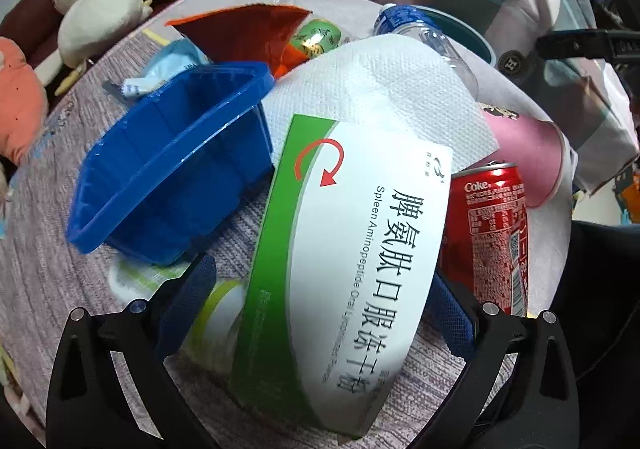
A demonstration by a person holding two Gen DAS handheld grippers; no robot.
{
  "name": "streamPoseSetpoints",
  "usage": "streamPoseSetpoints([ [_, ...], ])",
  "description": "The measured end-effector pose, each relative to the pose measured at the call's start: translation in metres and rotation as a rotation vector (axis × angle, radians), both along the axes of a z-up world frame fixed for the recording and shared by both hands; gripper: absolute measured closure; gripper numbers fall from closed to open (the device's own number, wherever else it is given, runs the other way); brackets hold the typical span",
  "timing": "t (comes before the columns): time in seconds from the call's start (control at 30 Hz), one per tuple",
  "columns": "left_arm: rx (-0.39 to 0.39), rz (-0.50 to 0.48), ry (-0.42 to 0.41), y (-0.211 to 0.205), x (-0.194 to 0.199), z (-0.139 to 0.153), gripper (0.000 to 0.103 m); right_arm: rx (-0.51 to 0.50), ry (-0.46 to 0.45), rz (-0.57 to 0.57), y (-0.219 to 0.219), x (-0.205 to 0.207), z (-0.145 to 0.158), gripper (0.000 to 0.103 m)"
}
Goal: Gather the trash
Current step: 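Grasp the green-and-white medicine box with the left tool while the right tool grasps the blue water bottle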
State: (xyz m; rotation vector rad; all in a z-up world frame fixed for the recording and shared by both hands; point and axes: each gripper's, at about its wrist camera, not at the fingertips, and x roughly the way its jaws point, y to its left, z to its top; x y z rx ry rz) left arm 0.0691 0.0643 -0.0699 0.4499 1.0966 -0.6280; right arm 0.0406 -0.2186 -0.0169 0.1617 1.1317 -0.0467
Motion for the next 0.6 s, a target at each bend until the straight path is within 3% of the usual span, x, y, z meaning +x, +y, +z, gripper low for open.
streamPoseSetpoints([
  [0.07,-0.014,-0.008,-0.008,0.002,0.000,-0.001,0.011,0.002,0.002,0.004,0.001,0.006,-0.001,0.006],
  [0.13,-0.042,-0.018,0.007,0.002,-0.001,-0.001,0.029,0.000,0.007,0.012,0.004,0.010,-0.003,0.006],
  [0.37,-0.087,0.083,-0.029,0.009,-0.002,0.003,0.029,0.018,0.019,0.030,0.009,0.026,-0.012,0.006],
  [0.53,-0.178,0.190,-0.046,0.022,-0.004,0.028,0.029,0.044,-0.008,0.027,0.006,0.044,-0.011,0.007],
  [0.6,-0.202,0.221,-0.056,0.025,-0.005,0.037,0.029,0.055,-0.027,0.035,0.007,0.054,-0.011,0.018],
])
